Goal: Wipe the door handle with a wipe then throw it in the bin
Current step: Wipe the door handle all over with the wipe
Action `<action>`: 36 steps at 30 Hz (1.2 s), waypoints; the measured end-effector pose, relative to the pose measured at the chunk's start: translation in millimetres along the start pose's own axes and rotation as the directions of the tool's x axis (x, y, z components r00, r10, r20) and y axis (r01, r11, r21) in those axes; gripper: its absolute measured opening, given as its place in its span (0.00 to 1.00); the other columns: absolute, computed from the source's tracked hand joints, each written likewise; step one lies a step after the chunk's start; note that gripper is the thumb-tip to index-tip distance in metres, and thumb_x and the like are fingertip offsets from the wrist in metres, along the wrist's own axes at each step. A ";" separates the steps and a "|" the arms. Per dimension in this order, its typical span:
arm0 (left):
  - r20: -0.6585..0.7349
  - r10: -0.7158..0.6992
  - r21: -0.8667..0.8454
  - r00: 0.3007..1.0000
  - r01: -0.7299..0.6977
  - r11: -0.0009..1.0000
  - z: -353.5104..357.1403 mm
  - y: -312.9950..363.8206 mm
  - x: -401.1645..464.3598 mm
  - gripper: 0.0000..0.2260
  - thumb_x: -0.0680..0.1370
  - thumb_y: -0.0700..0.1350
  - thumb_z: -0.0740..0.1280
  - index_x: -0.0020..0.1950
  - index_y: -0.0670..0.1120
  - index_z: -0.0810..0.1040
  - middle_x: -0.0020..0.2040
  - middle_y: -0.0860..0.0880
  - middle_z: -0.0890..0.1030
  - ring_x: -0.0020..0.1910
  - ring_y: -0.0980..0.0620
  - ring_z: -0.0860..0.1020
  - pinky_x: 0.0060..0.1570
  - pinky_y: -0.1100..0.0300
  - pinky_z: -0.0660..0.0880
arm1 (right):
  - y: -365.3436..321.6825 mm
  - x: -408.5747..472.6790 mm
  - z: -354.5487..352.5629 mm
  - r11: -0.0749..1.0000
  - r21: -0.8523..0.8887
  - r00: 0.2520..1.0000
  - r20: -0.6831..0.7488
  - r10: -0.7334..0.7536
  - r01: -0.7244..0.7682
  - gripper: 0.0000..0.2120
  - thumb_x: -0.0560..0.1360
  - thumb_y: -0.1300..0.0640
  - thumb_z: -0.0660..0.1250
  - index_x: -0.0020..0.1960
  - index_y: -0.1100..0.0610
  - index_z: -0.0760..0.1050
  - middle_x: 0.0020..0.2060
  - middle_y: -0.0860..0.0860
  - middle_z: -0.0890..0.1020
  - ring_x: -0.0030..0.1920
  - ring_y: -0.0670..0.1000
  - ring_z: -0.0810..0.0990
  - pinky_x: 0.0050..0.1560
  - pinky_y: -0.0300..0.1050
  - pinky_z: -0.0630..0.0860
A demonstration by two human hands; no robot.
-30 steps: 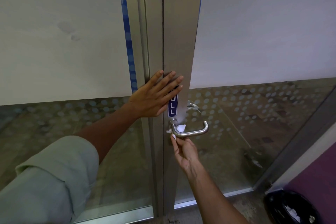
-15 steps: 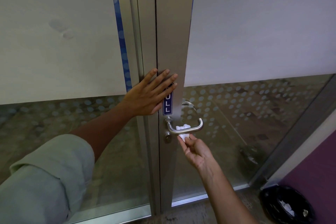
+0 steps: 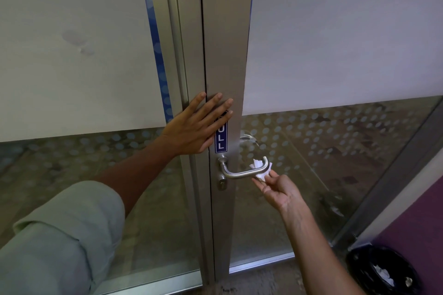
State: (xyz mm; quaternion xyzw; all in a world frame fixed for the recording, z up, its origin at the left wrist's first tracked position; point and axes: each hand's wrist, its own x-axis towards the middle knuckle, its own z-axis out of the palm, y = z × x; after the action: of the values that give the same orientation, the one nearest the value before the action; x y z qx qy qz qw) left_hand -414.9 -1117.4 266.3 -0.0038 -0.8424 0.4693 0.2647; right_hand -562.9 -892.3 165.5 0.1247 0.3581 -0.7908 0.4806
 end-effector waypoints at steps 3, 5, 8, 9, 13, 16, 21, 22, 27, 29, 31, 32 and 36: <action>0.002 0.001 0.004 1.000 -0.001 1.000 0.2 -0.1 -0.2 0.37 0.81 0.61 0.53 0.83 0.42 0.48 0.83 0.37 0.48 0.81 0.35 0.49 0.78 0.36 0.42 | -7.0 6.0 -4.6 1.000 -0.019 1.000 0.017 0.013 -0.012 0.22 0.78 0.76 0.47 0.65 0.67 0.72 0.56 0.66 0.82 0.66 0.64 0.75 0.63 0.61 0.72; 0.000 -0.001 0.006 1.000 0.001 1.000 0.3 -0.6 -0.3 0.37 0.81 0.61 0.54 0.83 0.42 0.49 0.83 0.37 0.48 0.81 0.35 0.49 0.78 0.36 0.42 | -9.8 10.2 -6.1 0.999 -0.034 0.999 0.042 0.025 -0.024 0.20 0.78 0.76 0.47 0.60 0.68 0.74 0.46 0.67 0.85 0.63 0.64 0.76 0.61 0.61 0.72; -0.004 -0.002 0.006 1.000 0.002 1.000 1.3 0.0 -0.7 0.36 0.81 0.60 0.54 0.83 0.42 0.49 0.83 0.37 0.48 0.81 0.35 0.49 0.78 0.36 0.42 | -13.1 17.7 -5.6 0.999 -0.023 0.997 0.073 0.024 -0.023 0.20 0.78 0.76 0.47 0.58 0.69 0.75 0.42 0.65 0.86 0.52 0.61 0.84 0.61 0.60 0.72; -0.007 -0.002 0.009 1.000 0.002 1.000 1.7 0.2 -0.6 0.36 0.81 0.60 0.54 0.83 0.42 0.49 0.83 0.37 0.48 0.81 0.35 0.49 0.78 0.36 0.41 | -13.9 21.4 -5.0 1.000 -0.014 0.996 0.082 0.025 -0.024 0.20 0.78 0.76 0.47 0.58 0.70 0.75 0.42 0.65 0.86 0.48 0.60 0.85 0.61 0.59 0.73; -0.008 -0.004 0.008 1.000 0.004 1.000 2.1 0.4 0.1 0.36 0.81 0.60 0.53 0.83 0.42 0.48 0.83 0.37 0.48 0.81 0.35 0.48 0.78 0.36 0.40 | -18.5 34.2 -6.2 1.000 -0.009 0.993 0.114 0.010 -0.009 0.20 0.76 0.76 0.48 0.59 0.69 0.75 0.44 0.65 0.85 0.53 0.60 0.82 0.61 0.58 0.76; -0.004 -0.005 0.011 1.000 0.005 1.000 2.4 -0.3 -0.3 0.36 0.82 0.60 0.53 0.83 0.42 0.48 0.83 0.38 0.48 0.81 0.35 0.49 0.78 0.36 0.40 | -24.6 37.0 -8.5 0.997 -0.072 0.988 0.154 -0.013 0.025 0.19 0.78 0.75 0.50 0.60 0.66 0.75 0.45 0.65 0.86 0.49 0.60 0.85 0.53 0.55 0.82; -0.005 -0.006 0.020 1.000 0.006 1.000 3.6 0.2 -0.8 0.37 0.81 0.61 0.54 0.83 0.42 0.49 0.83 0.38 0.48 0.81 0.35 0.49 0.78 0.36 0.41 | -40.8 39.0 -7.9 0.926 -0.346 0.974 0.215 -0.077 0.150 0.21 0.77 0.76 0.52 0.57 0.64 0.79 0.54 0.61 0.85 0.55 0.58 0.85 0.55 0.49 0.81; -0.005 -0.008 0.018 1.000 0.008 1.000 4.1 0.8 -1.1 0.37 0.81 0.61 0.54 0.83 0.42 0.49 0.83 0.38 0.48 0.81 0.35 0.49 0.78 0.36 0.42 | -42.9 38.2 -8.4 0.896 -0.406 0.970 0.226 -0.092 0.180 0.21 0.76 0.77 0.52 0.57 0.63 0.79 0.54 0.61 0.85 0.56 0.58 0.84 0.56 0.49 0.80; -0.001 -0.008 0.008 1.000 0.008 1.000 3.5 1.2 -0.7 0.36 0.81 0.60 0.53 0.83 0.43 0.48 0.83 0.38 0.48 0.81 0.35 0.49 0.78 0.36 0.42 | -50.7 32.3 -15.0 0.840 -0.472 0.955 0.246 -0.167 0.268 0.21 0.74 0.80 0.53 0.53 0.66 0.81 0.50 0.60 0.86 0.51 0.55 0.86 0.44 0.41 0.83; 0.004 -0.007 0.011 1.000 0.007 1.000 2.6 1.3 -0.6 0.36 0.82 0.60 0.52 0.83 0.42 0.48 0.83 0.38 0.48 0.81 0.35 0.49 0.78 0.36 0.41 | -53.1 31.4 -23.5 0.830 -0.471 0.952 0.211 -0.223 0.299 0.21 0.73 0.81 0.56 0.48 0.64 0.83 0.47 0.57 0.87 0.45 0.50 0.87 0.39 0.38 0.82; 0.004 -0.008 0.016 1.000 0.008 1.000 2.8 0.7 -0.6 0.36 0.82 0.60 0.52 0.83 0.42 0.48 0.83 0.38 0.49 0.81 0.35 0.49 0.78 0.36 0.41 | -54.8 31.6 -35.8 0.838 -0.441 0.946 0.178 -0.270 0.322 0.19 0.72 0.81 0.58 0.50 0.65 0.82 0.49 0.57 0.86 0.41 0.49 0.87 0.38 0.37 0.82; 0.002 -0.009 0.016 1.000 0.009 1.000 3.1 0.8 -0.6 0.36 0.82 0.60 0.52 0.83 0.42 0.48 0.83 0.38 0.49 0.81 0.35 0.50 0.78 0.36 0.41 | -55.8 31.4 -42.5 0.847 -0.413 0.942 0.158 -0.295 0.334 0.19 0.72 0.81 0.58 0.53 0.66 0.80 0.50 0.58 0.85 0.40 0.50 0.86 0.37 0.37 0.82; -0.008 -0.010 0.008 1.000 0.010 1.000 2.8 0.9 -0.7 0.36 0.82 0.60 0.52 0.83 0.42 0.48 0.83 0.38 0.49 0.81 0.35 0.50 0.78 0.36 0.42 | -58.6 28.6 -59.0 0.882 -0.293 0.930 0.129 -0.345 0.368 0.18 0.74 0.78 0.61 0.59 0.65 0.78 0.49 0.59 0.85 0.41 0.53 0.87 0.38 0.40 0.83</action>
State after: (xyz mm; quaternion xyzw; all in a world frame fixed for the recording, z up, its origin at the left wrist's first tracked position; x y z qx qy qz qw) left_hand -415.8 -1119.2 264.1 -0.0001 -0.8395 0.4713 0.2705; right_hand -635.9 -854.5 134.2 -0.0501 0.4775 -0.8029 0.3532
